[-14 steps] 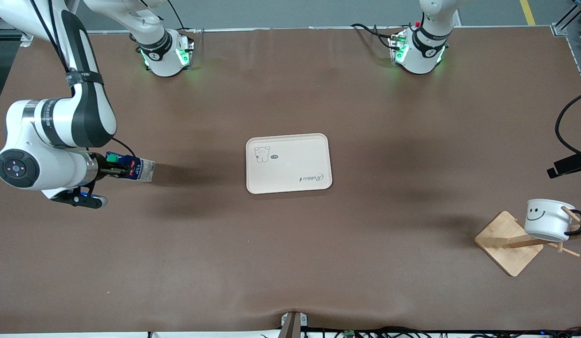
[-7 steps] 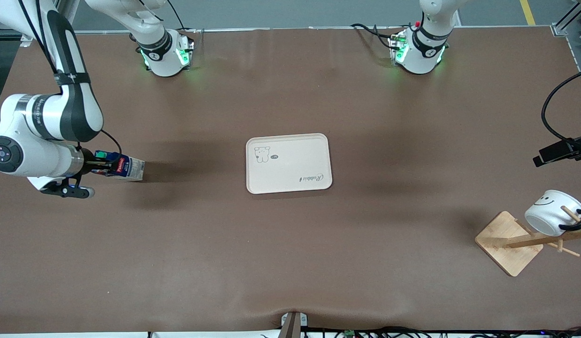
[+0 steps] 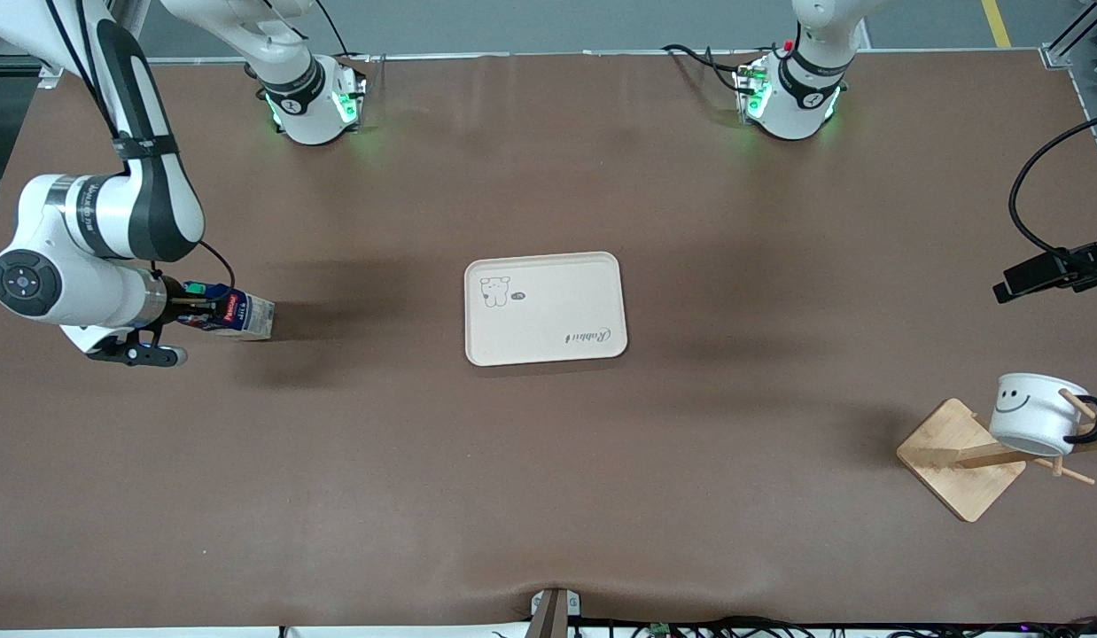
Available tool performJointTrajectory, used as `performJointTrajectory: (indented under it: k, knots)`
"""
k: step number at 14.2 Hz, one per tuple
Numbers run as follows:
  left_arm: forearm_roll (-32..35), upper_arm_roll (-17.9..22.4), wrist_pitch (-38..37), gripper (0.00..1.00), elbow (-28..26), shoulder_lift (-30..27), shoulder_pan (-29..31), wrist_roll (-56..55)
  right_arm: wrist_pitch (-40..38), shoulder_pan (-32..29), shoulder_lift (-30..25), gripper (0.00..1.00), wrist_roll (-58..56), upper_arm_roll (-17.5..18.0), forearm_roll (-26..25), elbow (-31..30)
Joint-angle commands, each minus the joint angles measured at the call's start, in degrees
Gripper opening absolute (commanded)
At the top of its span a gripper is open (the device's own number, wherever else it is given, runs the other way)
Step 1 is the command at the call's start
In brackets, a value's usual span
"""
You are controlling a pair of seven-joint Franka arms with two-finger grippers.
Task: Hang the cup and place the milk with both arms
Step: 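Hang the mug handle on the stand peg while the right gripper carries milk, then lower the milk carton onto the table and open the right gripper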
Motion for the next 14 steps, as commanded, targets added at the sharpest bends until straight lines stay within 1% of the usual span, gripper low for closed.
performJointTrajectory:
  k: [1, 4, 7, 9, 11, 12, 13, 14]
  knots:
    - [-0.65, -0.82, -1.1, 1.0, -0.58, -1.32, 0.47, -0.32, 0.65, -1.63, -0.72, 1.0, -0.81, 1.07, -1.55, -1.94]
    - [-0.04, -1.0, -1.1, 1.0, -0.32, -1.32, 0.64, -0.05, -0.23, -1.54, -0.72, 1.0, -0.72, 1.07, -1.55, -1.59]
    - [-0.21, -0.92, -1.1, 1.0, -0.23, -1.23, 0.99, -0.13, -3.3, -1.28, -0.72, 1.0, -0.64, 1.15, -1.46, 0.6]
    - [0.05, -0.83, -1.1, 1.0, -0.23, -1.41, 0.91, -0.31, -5.93, -1.19, -0.55, 1.0, -0.64, 1.24, -1.28, 4.02]
    - [0.23, -0.22, -1.01, 1.0, -0.49, -4.38, -0.58, 0.12, -11.28, -0.31, 0.32, 1.0, -0.81, 1.33, -1.28, 8.85]
    - [0.4, 2.14, -1.01, 1.0, -1.19, -5.35, -3.2, 0.04, -14.7, 0.65, 1.2, 1.0, -0.64, 1.33, -1.28, 11.05]
    - [0.32, 5.73, -1.01, 1.0, -1.81, -6.58, -7.05, 0.04, -16.04, 2.23, 1.99, 1.0, -0.2, 1.24, -1.63, 12.72]
    - [0.32, 9.24, -1.01, 1.0, -3.12, -7.81, -10.14, 0.13, -16.32, 2.24, 2.52, 1.0, -0.72, 1.33, -1.55, 15.09]
